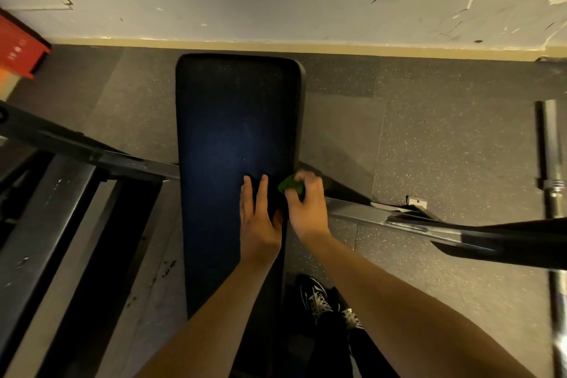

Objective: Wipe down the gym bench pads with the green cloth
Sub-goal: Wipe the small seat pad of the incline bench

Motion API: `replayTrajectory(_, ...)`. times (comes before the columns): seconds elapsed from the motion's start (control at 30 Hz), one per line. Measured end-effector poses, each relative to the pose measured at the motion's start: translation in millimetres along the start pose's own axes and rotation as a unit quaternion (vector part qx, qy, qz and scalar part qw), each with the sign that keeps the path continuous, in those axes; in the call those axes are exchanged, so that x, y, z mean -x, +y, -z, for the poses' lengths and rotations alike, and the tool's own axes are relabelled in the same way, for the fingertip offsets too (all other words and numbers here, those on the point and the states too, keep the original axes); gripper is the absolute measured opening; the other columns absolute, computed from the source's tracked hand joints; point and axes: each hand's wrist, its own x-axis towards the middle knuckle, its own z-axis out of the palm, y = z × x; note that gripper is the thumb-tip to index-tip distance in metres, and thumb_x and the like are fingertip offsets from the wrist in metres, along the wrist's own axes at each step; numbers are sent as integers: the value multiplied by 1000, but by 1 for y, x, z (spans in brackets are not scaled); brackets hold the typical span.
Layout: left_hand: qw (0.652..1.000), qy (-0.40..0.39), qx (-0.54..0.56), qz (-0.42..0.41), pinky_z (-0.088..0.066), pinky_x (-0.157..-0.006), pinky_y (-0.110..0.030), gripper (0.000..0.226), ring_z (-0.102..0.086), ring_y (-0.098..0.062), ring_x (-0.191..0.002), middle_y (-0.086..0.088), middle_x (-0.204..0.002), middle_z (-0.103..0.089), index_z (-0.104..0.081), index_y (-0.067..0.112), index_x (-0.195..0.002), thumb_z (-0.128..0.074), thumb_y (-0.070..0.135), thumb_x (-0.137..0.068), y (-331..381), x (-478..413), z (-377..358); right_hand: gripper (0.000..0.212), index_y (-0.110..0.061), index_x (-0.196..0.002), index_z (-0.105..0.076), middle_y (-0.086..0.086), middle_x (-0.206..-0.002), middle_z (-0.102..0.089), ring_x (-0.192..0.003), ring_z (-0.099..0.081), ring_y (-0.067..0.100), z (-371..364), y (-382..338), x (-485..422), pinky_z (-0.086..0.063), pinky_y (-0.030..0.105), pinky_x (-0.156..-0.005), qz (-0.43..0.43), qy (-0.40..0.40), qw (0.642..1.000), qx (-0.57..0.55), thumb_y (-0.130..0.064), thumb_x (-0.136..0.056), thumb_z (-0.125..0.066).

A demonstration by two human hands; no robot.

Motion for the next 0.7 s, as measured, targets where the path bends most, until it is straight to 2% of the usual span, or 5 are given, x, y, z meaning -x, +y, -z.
replayTrajectory(0.23, 998, 18, -58, 30, -41, -108, -56, 77, -22, -34, -143, -1, -165, -8, -20, 38, -156, -65, 29, -94, 1, 9, 2, 14, -28, -102, -56, -7, -108, -52, -94, -58, 9, 12, 10, 1, -53, 29, -82, -16, -39, 999, 34, -18, -95, -61)
replayTrajectory(0.37, 998, 1, -10, 67, -40, -108, -45, 75, -10, -23, -147, 12, -165, 2, -16, 44, -156, -61, 31, -97, 6, 12, -1, 20, -35, -106, -50, -3, -115, -52, -100, -55, 4, 22, -34, -36, -50, 23, -86, 95, 59, 994, -18, -20, -95, -60)
replayTrajectory(0.5, 998, -13, -12, 66, -37, -105, -32, 83, -2, -21, -152, 16, -165, 10, -8, 45, -156, -63, 28, -96, 7, 20, -5, 29, -42, -106, -49, -5, -123, -41, -103, -55, 15, 11, -62, -56, -54, 30, -82, 96, 24, 995, -20, -17, -96, -58)
replayTrajectory(0.6, 997, -19, -13, 68, -28, -99, -24, 86, -1, -19, -153, 14, -165, 11, -6, 45, -156, -65, 28, -96, 8, 22, -6, 24, -26, -112, -53, -5, -120, -41, -98, -52, 2, 6, -44, -45, -49, 18, -79, 110, 37, 993, 8, -12, -94, -59)
replayTrajectory(0.7, 997, -14, -10, 76, -35, -102, -29, 83, 0, -17, -152, 18, -165, 11, -8, 45, -156, -63, 28, -96, 7, 21, -8, 20, -29, -105, -53, -9, -113, -44, -93, -51, -11, 8, -18, -24, -46, 9, -72, 64, 12, 998, -2, -14, -94, -61)
